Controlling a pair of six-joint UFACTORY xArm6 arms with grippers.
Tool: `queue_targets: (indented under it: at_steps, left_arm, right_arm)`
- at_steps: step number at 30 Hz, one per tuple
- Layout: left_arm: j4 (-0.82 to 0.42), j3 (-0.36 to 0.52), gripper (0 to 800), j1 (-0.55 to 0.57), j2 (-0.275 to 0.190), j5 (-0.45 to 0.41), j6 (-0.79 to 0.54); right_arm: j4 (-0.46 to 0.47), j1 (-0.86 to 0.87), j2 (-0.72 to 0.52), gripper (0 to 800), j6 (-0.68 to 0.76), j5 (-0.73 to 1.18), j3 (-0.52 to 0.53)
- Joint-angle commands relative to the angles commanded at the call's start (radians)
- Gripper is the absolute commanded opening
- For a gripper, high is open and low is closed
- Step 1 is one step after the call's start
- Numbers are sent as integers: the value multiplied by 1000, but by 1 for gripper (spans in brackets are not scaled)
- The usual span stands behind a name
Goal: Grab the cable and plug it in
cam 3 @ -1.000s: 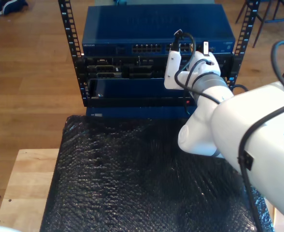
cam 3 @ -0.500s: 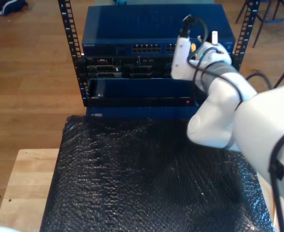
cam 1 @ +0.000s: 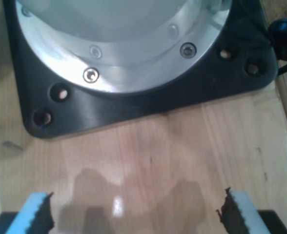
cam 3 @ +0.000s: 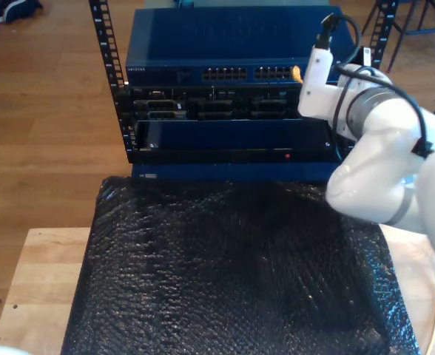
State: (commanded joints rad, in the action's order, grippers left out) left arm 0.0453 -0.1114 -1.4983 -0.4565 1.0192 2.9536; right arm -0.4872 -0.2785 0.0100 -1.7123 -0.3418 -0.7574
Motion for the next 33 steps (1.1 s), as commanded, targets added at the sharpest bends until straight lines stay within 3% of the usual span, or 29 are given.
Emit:
queue_targets:
  at_steps: [5,15,21,26,33]
  left_arm:
    - [0,0,800,0,0,0,0]
    - [0,0,800,0,0,0,0]
    - [-2,0,800,0,0,0,0]
    - [0,0,800,0,0,0,0]
    - [-2,0,800,0,0,0,0]
  right_arm:
    - [-2,17,-68,709,0,141,32]
    - [3,98,-160,709,-3,334,38]
    - [83,183,-204,731,-54,451,38]
    - [147,262,-236,733,-141,551,37]
    - [149,408,-305,760,-339,786,40]
